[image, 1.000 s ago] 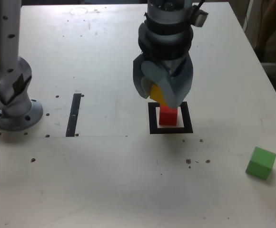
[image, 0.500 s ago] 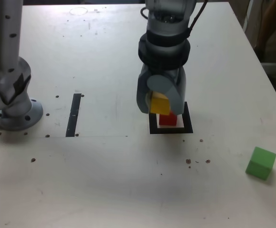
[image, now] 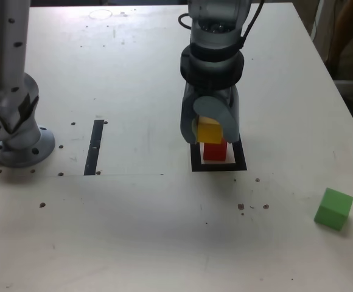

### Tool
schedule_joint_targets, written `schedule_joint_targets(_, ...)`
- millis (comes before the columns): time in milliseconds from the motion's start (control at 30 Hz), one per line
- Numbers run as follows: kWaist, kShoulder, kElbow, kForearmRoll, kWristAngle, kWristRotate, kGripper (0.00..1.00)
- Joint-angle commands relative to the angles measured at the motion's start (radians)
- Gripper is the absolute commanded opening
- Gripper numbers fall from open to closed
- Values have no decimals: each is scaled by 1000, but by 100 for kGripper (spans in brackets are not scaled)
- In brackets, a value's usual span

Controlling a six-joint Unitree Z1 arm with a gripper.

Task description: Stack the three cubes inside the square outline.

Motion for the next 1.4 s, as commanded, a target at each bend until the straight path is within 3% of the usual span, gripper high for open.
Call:
schedule_joint_targets(0, 4, -8, 2, 3, 4, -1, 28)
schedule_joint_targets(233, 8, -7, -1, -2, 12, -1, 29)
schedule_joint_targets(700, 8, 3, -1, 6, 20, -1, 45)
schedule_joint_targets(1100, 8, 29, 0, -20, 29, 10, 52)
schedule_joint_targets(1233, 8, 29, -1, -20, 36, 12, 62)
schedule_joint_targets(1367, 8, 21, 5, -9, 43, 13, 80)
